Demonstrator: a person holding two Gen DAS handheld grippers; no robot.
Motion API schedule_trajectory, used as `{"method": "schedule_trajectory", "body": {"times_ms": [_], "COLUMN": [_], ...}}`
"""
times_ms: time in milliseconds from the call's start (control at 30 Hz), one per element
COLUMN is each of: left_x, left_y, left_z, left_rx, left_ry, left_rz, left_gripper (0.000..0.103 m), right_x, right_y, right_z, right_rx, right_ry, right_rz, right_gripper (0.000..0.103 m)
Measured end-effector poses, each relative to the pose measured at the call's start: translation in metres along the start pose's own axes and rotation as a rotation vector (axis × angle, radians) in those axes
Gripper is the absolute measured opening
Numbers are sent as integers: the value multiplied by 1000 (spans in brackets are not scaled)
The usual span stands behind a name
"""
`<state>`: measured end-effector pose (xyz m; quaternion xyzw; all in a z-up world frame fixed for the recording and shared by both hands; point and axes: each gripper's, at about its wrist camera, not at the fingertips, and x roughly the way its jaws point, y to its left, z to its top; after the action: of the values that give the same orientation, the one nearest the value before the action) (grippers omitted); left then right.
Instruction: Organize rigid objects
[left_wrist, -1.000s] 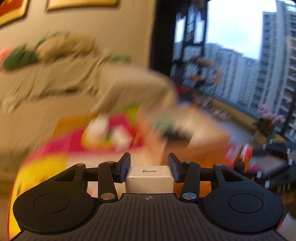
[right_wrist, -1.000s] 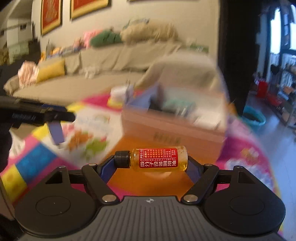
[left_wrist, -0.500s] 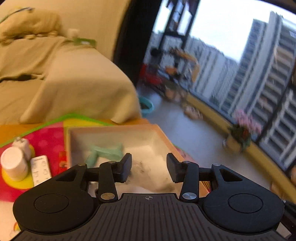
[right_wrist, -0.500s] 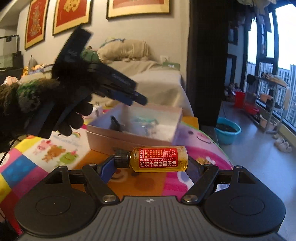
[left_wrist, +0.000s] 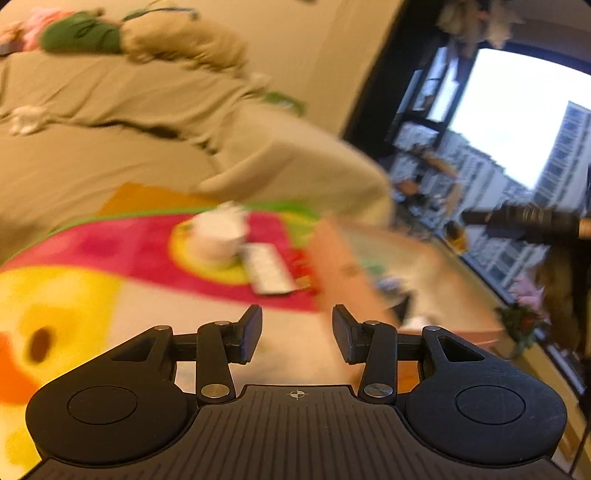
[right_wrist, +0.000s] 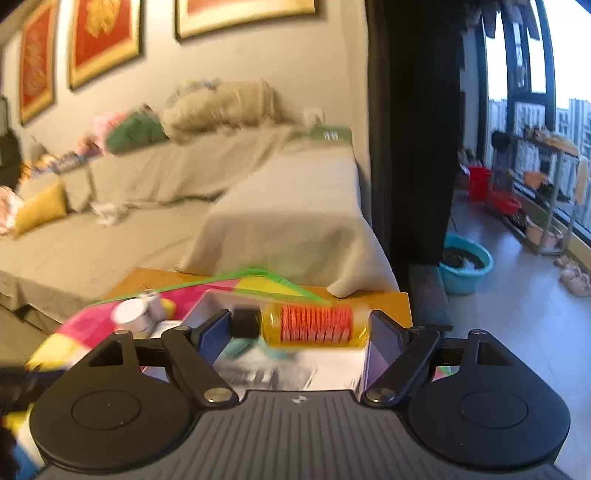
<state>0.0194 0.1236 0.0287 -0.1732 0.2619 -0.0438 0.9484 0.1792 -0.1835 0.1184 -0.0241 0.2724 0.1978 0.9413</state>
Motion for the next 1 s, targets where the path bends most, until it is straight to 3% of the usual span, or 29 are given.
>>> {"method": "schedule_trajectory", "body": {"times_ms": [133,233,433,567,633,733,900,1000], "left_x": [-3,7,50,75,76,76,75,78], "left_y": [38,48,62,87,99,112,128,136], "left_z": [-2,7,51,63,55,54,57,57], "left_rx": [-56,-88,-163,-284,-331,-308,-322,-349], "left_ry": [3,-11,-188,-228,-245,-210,-173,-142], "left_rz": [47,57,115,124,108,185,244,243], "left_gripper": [46,46,46,46,46,46,46,46], "right_x": [4,-2,14,36,56,91,173,209], "right_y": [0,12,65,108,131,168,225,235], "right_z": [2,-13,-6,8,16,28,41,45], "right_rx": [100,85,-11,-27,-41,-86,-151,-120], "right_ry": [23,33,126,169,209,262,308,325], "right_rz": [14,18,68,122,143,157,71,25], "right_gripper": [82,83,83,83,83,83,83,83]}}
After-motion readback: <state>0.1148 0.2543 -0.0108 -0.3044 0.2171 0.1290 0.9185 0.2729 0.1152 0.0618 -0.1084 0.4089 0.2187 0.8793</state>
